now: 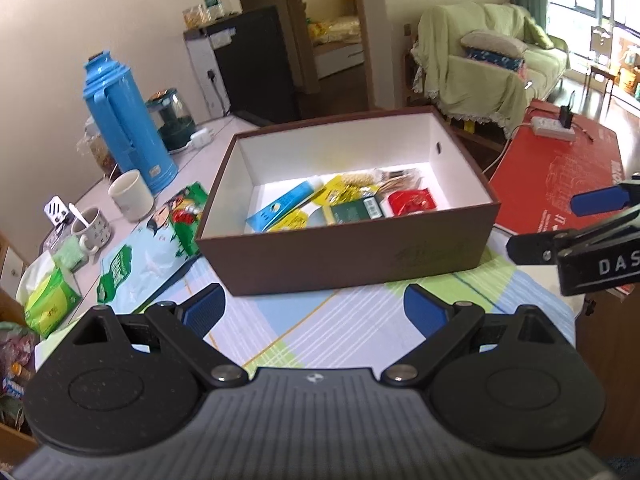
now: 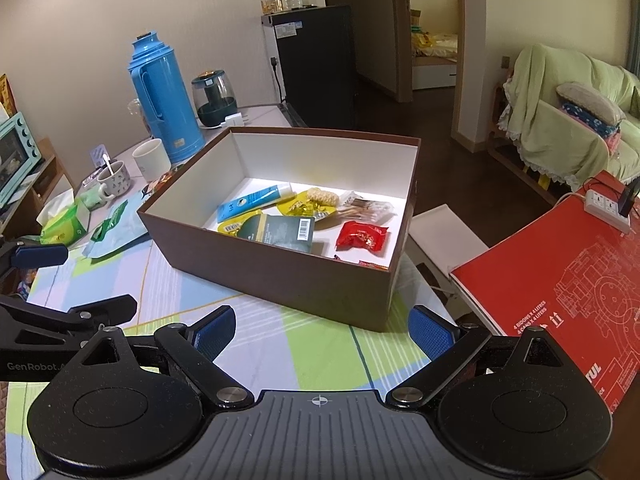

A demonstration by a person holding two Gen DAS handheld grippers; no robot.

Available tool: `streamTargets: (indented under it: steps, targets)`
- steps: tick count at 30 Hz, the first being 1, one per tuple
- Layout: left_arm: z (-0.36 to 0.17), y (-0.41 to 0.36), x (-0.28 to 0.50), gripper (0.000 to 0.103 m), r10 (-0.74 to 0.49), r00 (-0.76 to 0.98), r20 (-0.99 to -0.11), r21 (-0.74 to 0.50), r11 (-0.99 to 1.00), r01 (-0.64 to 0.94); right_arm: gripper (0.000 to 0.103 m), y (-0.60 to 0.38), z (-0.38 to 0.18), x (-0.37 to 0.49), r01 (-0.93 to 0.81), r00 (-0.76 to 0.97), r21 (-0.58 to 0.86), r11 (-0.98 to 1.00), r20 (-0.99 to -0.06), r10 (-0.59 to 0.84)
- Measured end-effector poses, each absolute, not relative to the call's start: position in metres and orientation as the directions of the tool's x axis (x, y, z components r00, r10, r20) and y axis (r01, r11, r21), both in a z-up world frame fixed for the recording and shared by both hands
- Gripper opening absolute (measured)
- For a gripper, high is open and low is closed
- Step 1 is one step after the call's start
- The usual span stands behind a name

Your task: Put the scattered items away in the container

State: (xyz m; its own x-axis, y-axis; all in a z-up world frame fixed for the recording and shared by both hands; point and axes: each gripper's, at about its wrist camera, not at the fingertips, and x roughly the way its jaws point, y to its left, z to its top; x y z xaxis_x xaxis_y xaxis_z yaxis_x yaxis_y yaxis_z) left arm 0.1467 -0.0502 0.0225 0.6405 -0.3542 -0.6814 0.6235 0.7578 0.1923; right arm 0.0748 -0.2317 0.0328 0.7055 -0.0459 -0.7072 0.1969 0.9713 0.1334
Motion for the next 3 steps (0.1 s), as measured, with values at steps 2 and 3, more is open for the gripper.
streamTargets:
  steps: [2, 3]
  targets:
    - [0.0249, -0.0511, 0.1425, 0.094, -0.363, 0.648, -0.67, 0.198, 0.753, 0.627, 0.096, -0.2313, 0.0339, 0.0713, 0.198, 0.708, 0.133, 0.971, -0.704, -0.048]
    - [0.026, -0.0517, 0.1407, 0.094, -0.367, 0.65, -0.666, 0.2, 0.751, 0.629, 0.096, -0.2311, 0.0345, 0.0696, 0.199, 0.71, 0.132, 0.971, -0.703, -0.05]
